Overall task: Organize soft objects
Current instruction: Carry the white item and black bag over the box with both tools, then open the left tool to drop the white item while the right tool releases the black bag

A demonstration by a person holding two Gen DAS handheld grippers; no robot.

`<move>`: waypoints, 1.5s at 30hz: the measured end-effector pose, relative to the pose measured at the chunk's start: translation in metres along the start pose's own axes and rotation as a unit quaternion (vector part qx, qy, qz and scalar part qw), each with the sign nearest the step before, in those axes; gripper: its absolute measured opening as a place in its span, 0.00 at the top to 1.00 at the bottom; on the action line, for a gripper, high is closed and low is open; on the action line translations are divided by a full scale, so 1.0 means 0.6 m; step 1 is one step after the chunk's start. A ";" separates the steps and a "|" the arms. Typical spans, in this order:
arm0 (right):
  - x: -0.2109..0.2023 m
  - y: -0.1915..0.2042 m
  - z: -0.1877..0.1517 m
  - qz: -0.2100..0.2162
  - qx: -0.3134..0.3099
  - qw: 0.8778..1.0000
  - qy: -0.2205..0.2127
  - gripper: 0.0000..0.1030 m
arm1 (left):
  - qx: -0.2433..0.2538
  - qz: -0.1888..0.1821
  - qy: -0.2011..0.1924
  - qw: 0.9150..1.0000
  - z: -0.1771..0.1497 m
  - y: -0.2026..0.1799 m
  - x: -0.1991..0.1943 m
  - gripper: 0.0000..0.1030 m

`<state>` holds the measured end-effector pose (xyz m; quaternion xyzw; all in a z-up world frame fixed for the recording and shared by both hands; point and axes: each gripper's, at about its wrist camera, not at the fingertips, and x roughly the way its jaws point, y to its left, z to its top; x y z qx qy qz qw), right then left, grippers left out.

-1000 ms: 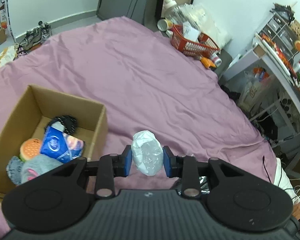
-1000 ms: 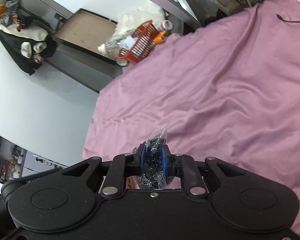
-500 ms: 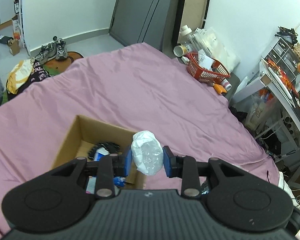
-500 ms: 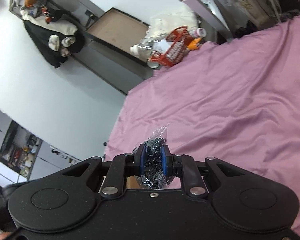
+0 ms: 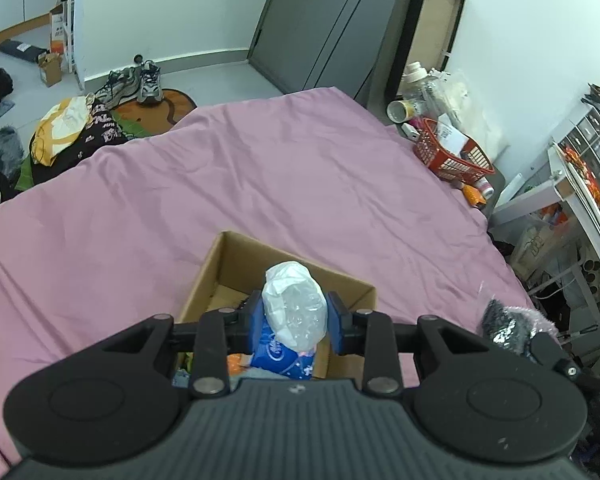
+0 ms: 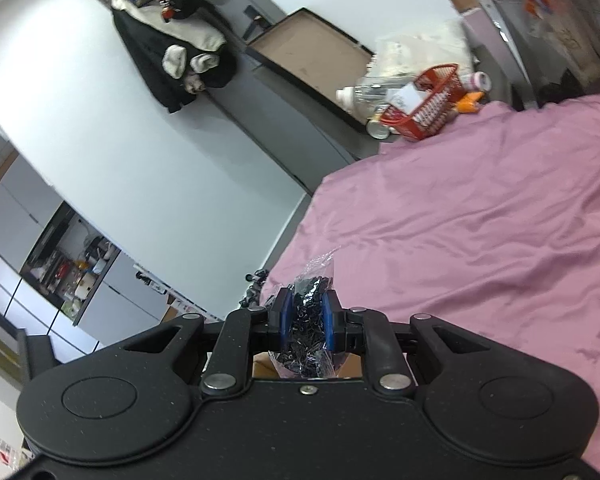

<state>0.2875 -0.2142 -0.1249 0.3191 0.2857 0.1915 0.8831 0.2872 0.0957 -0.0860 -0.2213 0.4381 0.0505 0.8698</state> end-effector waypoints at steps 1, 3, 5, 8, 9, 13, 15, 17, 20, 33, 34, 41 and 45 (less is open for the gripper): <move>0.003 0.005 -0.001 0.002 -0.003 1.000 -0.001 0.84 | -0.003 -0.001 0.001 1.000 0.002 0.006 0.003 0.70; 0.009 0.012 -0.003 0.004 -0.009 1.000 -0.001 0.84 | -0.006 -0.005 0.003 1.000 0.005 0.015 0.009 0.69; 0.016 0.018 -0.006 0.005 -0.013 1.000 0.002 0.84 | -0.010 -0.008 0.008 1.000 0.010 0.025 0.017 0.70; 0.028 0.025 -0.012 0.005 -0.018 1.000 0.004 0.84 | -0.016 -0.010 0.009 1.000 0.014 0.037 0.028 0.69; 0.033 0.028 -0.013 0.005 -0.019 1.000 0.004 0.84 | -0.016 -0.012 0.011 1.000 0.016 0.040 0.030 0.66; 0.053 0.042 -0.019 0.003 -0.027 1.000 0.008 0.84 | -0.020 -0.014 0.018 1.000 0.022 0.058 0.035 0.65; 0.061 0.050 -0.023 0.005 -0.029 1.000 0.010 0.84 | -0.024 -0.014 0.020 0.999 0.025 0.066 0.034 0.64; 0.071 0.058 -0.026 0.005 -0.033 0.999 0.013 0.78 | -0.029 -0.013 0.022 0.999 0.029 0.075 0.033 0.64; 0.078 0.066 -0.031 0.004 -0.037 0.999 0.024 0.68 | -0.028 -0.013 0.024 0.999 0.032 0.081 0.031 0.63; 0.040 0.091 -0.046 -0.032 -0.050 0.998 0.034 0.67 | -0.009 -0.013 0.022 1.000 0.022 0.075 -0.022 0.39; 0.034 0.094 -0.046 -0.036 -0.050 0.997 0.036 0.66 | -0.006 -0.012 0.021 1.000 0.020 0.073 -0.027 0.37; -0.012 0.102 -0.058 -0.062 -0.054 0.995 0.048 0.53 | 0.002 -0.014 0.016 1.000 -0.005 0.064 -0.069 0.26; -0.040 0.110 -0.064 -0.084 -0.066 0.993 0.058 0.51 | 0.019 -0.018 0.010 1.000 -0.023 0.059 -0.096 0.26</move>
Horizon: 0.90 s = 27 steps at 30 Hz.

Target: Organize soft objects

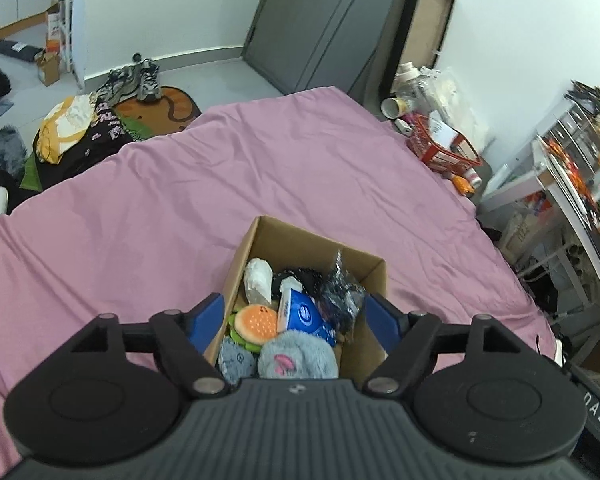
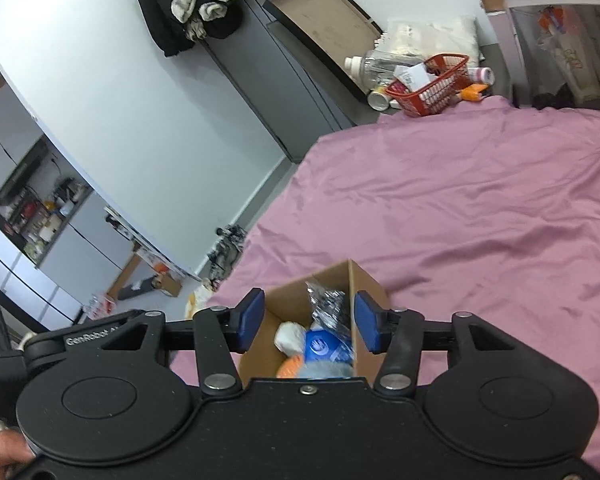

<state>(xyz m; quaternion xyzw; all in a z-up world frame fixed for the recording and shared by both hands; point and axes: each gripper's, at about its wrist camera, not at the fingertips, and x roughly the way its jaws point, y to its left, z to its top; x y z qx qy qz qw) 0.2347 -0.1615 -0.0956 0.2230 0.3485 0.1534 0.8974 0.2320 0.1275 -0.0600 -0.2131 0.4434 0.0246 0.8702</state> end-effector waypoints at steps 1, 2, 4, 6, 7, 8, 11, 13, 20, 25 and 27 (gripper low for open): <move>-0.007 0.003 -0.002 -0.004 -0.006 1.000 0.002 0.51 | 0.006 0.002 0.000 1.000 -0.004 -0.003 -0.006 0.26; -0.013 0.007 -0.003 -0.007 -0.010 1.000 0.004 0.50 | 0.014 0.004 0.000 1.000 -0.008 -0.007 -0.012 0.26; -0.026 0.011 -0.005 -0.011 -0.010 1.000 0.004 0.43 | 0.029 0.007 -0.006 1.000 -0.016 -0.012 -0.026 0.25; -0.040 0.019 -0.006 -0.015 -0.016 1.000 -0.001 0.37 | 0.043 0.009 -0.005 0.999 -0.024 -0.018 -0.039 0.22; -0.049 0.025 -0.008 -0.019 -0.022 1.000 -0.006 0.32 | 0.049 0.008 -0.002 0.999 -0.027 -0.020 -0.045 0.20; -0.056 0.030 -0.008 -0.023 -0.027 0.999 -0.009 0.27 | 0.054 0.007 -0.001 0.998 -0.030 -0.021 -0.052 0.20; -0.081 0.036 -0.013 -0.024 -0.029 0.999 -0.016 0.15 | 0.060 0.009 -0.009 0.998 -0.039 -0.022 -0.078 0.18; -0.095 0.041 -0.015 -0.029 -0.031 0.999 -0.015 0.10 | 0.060 0.014 -0.014 0.998 -0.045 -0.022 -0.092 0.17; -0.151 0.052 -0.025 -0.047 -0.042 0.998 -0.022 0.00 | 0.087 0.027 -0.022 0.996 -0.068 -0.024 -0.143 0.13; -0.193 0.060 -0.029 -0.045 -0.049 0.997 -0.029 0.00 | 0.093 0.024 -0.034 0.995 -0.085 -0.023 -0.185 0.13; -0.207 0.067 -0.032 -0.045 -0.058 0.997 -0.029 0.00 | 0.097 0.024 -0.036 0.994 -0.094 -0.024 -0.201 0.13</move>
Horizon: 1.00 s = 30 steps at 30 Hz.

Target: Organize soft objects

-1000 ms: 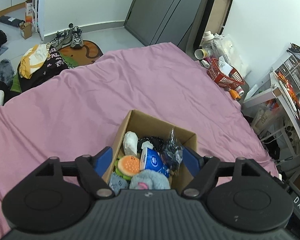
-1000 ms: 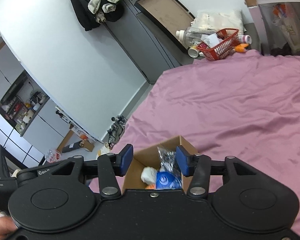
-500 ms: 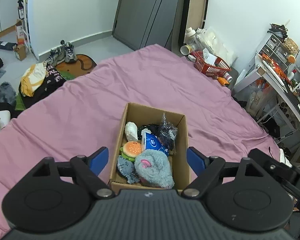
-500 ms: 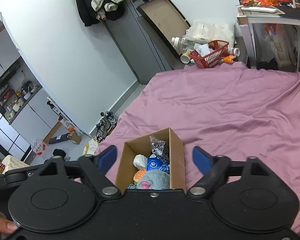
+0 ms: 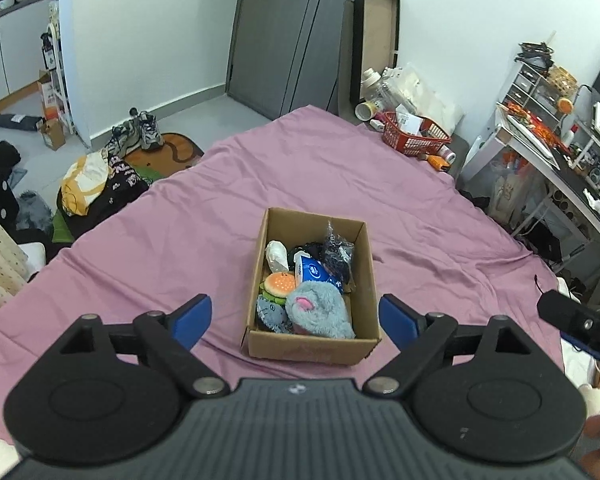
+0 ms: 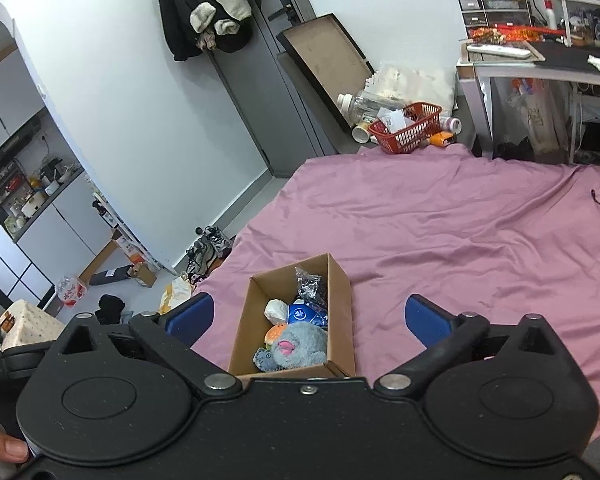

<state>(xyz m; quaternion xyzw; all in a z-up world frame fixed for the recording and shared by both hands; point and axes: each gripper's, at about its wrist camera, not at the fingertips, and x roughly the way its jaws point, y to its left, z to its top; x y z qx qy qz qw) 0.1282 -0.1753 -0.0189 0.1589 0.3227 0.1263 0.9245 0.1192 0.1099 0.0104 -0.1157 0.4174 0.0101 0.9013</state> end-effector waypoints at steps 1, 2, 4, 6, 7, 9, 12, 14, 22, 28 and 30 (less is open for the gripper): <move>-0.006 0.003 -0.002 0.001 -0.006 1.000 -0.001 0.00 | 0.000 0.000 0.001 1.000 -0.003 0.000 -0.007 0.13; -0.013 0.007 -0.005 0.003 -0.011 1.000 -0.002 0.00 | 0.001 0.000 0.000 1.000 -0.007 0.000 -0.016 0.13; -0.027 0.011 -0.008 0.007 -0.015 1.000 -0.003 0.00 | 0.009 0.005 -0.007 1.000 -0.014 -0.004 -0.030 0.13; -0.039 0.014 -0.011 0.007 -0.015 1.000 -0.005 0.00 | 0.014 0.008 -0.012 1.000 -0.019 -0.007 -0.044 0.13; -0.046 0.014 -0.013 0.006 -0.015 1.000 -0.007 0.00 | 0.014 0.007 -0.013 1.000 -0.022 -0.007 -0.051 0.13; -0.057 0.014 -0.017 0.005 -0.014 1.000 -0.009 0.00 | 0.018 0.004 -0.018 1.000 -0.029 -0.011 -0.065 0.12; -0.076 0.010 -0.025 0.004 -0.012 1.000 -0.011 0.00 | 0.023 0.002 -0.024 0.999 -0.041 -0.015 -0.085 0.11; -0.088 0.009 -0.029 0.000 -0.014 1.000 -0.013 0.00 | 0.026 0.001 -0.030 0.999 -0.048 -0.017 -0.097 0.09; -0.127 0.007 -0.039 0.000 -0.032 0.999 -0.018 0.00 | 0.049 0.005 -0.042 0.998 -0.069 -0.035 -0.127 0.06; -0.141 0.004 -0.046 -0.002 -0.043 0.999 -0.022 0.00 | 0.061 0.018 -0.052 0.997 -0.085 -0.049 -0.146 0.03; -0.146 0.003 -0.050 -0.005 -0.050 0.998 -0.024 0.00 | 0.065 0.020 -0.054 0.996 -0.091 -0.052 -0.150 0.02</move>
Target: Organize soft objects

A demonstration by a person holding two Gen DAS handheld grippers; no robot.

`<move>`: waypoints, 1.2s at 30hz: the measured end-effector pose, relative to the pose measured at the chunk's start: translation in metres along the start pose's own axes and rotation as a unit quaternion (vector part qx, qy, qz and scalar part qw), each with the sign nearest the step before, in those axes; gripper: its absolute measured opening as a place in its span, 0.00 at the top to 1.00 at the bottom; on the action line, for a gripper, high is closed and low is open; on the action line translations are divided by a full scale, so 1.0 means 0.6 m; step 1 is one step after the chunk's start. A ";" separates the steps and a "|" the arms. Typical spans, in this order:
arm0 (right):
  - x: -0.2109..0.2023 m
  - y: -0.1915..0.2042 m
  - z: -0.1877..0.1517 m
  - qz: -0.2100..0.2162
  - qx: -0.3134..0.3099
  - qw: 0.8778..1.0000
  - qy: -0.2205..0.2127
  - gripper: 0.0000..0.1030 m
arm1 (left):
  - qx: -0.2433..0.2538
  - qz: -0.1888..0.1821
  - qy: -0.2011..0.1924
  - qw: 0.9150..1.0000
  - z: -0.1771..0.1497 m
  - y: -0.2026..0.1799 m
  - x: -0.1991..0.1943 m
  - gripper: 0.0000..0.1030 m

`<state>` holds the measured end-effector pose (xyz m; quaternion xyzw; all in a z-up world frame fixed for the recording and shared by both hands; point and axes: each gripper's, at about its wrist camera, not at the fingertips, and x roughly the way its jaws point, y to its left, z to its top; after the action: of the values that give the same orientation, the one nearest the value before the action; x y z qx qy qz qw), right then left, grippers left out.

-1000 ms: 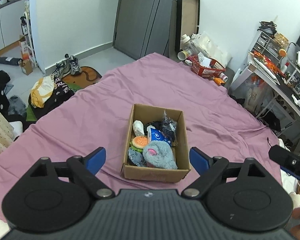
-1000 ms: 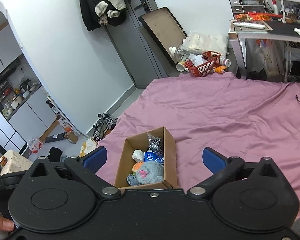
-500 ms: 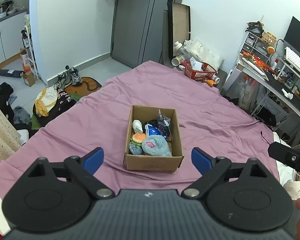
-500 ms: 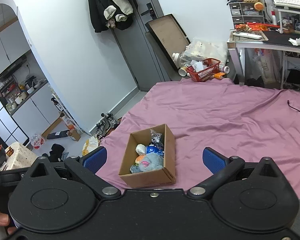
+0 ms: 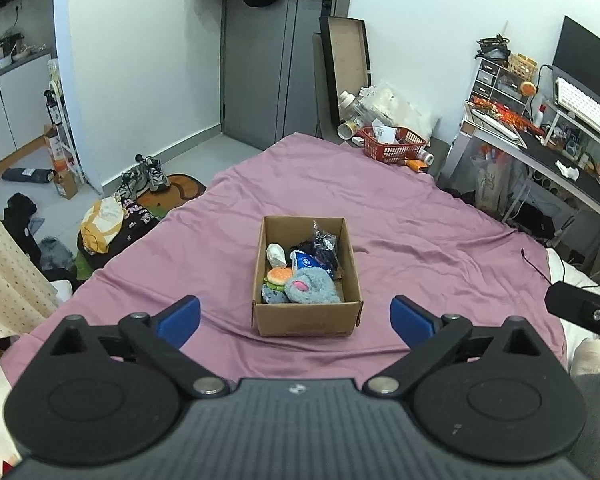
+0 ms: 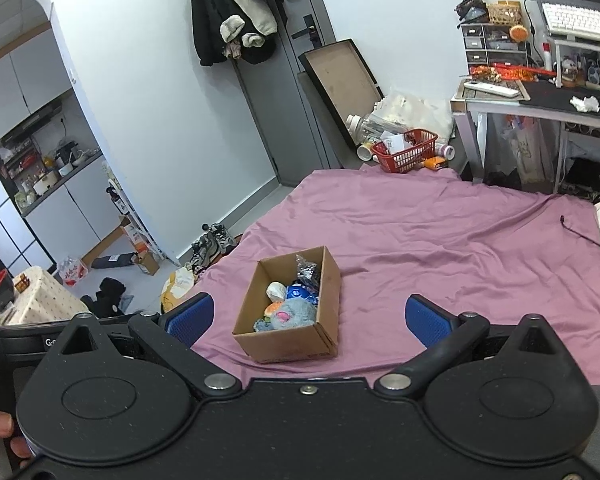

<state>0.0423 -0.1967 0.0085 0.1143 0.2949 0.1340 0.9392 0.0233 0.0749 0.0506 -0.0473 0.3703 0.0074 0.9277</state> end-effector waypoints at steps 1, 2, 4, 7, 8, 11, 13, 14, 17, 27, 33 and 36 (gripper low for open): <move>-0.003 -0.001 -0.002 -0.001 -0.004 1.000 0.000 0.00 | 0.001 0.006 0.000 1.000 -0.003 -0.001 -0.002 0.02; -0.004 -0.001 -0.003 -0.001 -0.006 1.000 0.000 0.00 | 0.002 0.008 -0.002 1.000 -0.006 -0.001 -0.005 0.02; -0.009 -0.002 -0.005 -0.003 -0.010 1.000 -0.001 0.00 | 0.004 0.010 -0.001 1.000 -0.009 -0.001 -0.006 0.02; -0.015 -0.006 -0.007 -0.005 -0.011 1.000 -0.004 0.00 | 0.007 0.017 -0.005 1.000 -0.015 -0.003 -0.011 0.02; -0.017 -0.008 -0.007 -0.007 -0.010 1.000 -0.004 0.00 | 0.009 0.018 -0.007 1.000 -0.016 -0.004 -0.013 0.02; -0.019 -0.013 -0.010 -0.013 -0.011 1.000 -0.005 0.00 | 0.009 0.020 -0.008 1.000 -0.020 -0.007 -0.017 0.02; -0.020 -0.015 -0.011 -0.014 -0.011 1.000 -0.005 0.00 | 0.008 0.020 -0.008 1.000 -0.020 -0.009 -0.019 0.02; -0.022 -0.014 -0.012 -0.012 -0.011 1.000 -0.005 0.00 | 0.009 0.020 -0.009 1.000 -0.020 -0.009 -0.019 0.02; -0.022 -0.013 -0.013 -0.014 -0.019 1.000 -0.003 0.00 | 0.013 0.015 -0.011 1.000 -0.021 -0.011 -0.020 0.02; -0.021 -0.005 -0.014 -0.017 -0.033 0.999 0.002 0.00 | 0.013 0.013 -0.008 1.000 -0.025 -0.014 -0.018 0.02; -0.022 -0.010 -0.012 -0.011 -0.021 1.000 0.004 0.00 | 0.012 0.008 -0.007 1.000 -0.027 -0.011 -0.018 0.02; -0.024 -0.009 -0.012 -0.015 -0.025 1.000 0.002 0.00 | 0.008 0.007 -0.005 1.000 -0.027 -0.008 -0.017 0.02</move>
<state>0.0278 -0.2056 0.0085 0.0859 0.2952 0.1276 0.9430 0.0049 0.0689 0.0466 -0.0373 0.3656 0.0116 0.9299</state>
